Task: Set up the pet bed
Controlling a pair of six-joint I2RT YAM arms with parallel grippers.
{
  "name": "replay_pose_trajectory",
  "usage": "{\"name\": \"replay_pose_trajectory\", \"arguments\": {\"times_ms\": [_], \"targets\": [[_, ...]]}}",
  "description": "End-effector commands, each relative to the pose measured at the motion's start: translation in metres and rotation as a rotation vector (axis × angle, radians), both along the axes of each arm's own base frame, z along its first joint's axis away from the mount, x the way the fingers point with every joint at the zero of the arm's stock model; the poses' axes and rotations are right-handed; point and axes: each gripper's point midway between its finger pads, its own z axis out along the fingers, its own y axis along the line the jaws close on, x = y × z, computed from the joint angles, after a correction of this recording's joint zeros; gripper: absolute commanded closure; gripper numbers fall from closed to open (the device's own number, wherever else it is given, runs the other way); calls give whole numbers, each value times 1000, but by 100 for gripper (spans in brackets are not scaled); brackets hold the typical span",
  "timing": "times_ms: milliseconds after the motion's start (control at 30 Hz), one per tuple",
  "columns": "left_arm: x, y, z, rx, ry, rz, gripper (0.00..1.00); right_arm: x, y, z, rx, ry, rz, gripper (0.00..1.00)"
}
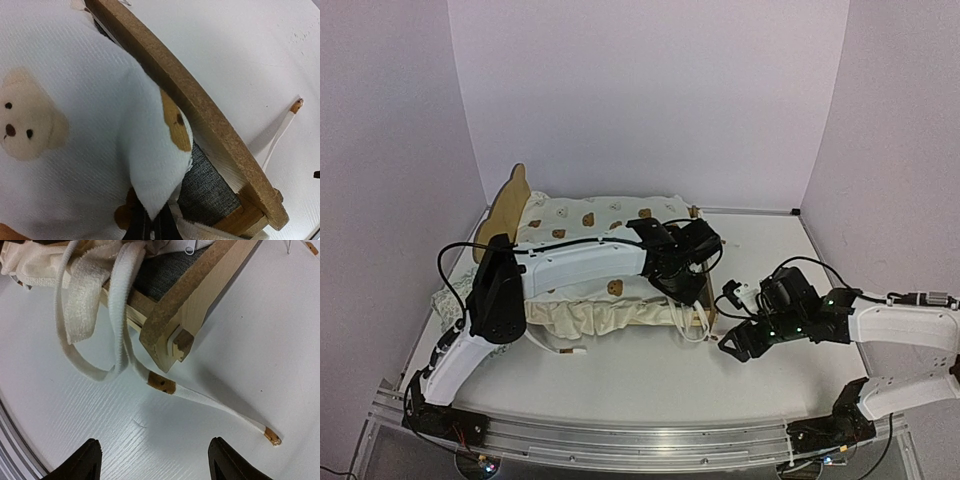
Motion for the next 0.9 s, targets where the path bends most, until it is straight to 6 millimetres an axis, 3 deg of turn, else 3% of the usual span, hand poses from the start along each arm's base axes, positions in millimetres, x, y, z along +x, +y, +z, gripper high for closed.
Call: {"name": "replay_pose_trajectory", "arguments": {"times_ms": [0, 167, 367, 567, 867], "targets": [[6, 4, 41, -54, -60, 24, 100, 0, 9, -2, 17, 13, 24, 27], [3, 12, 86, -114, -103, 19, 100, 0, 21, 7, 64, 30, 55, 31], [-2, 22, 131, -178, -139, 12, 100, -1, 45, 38, 180, 41, 104, 38], [-5, 29, 151, -208, -162, 7, 100, 3, 70, 77, 304, 55, 144, 43], [-1, 40, 170, -214, -215, 33, 100, 44, 78, 102, 297, -26, 10, 52]]}}
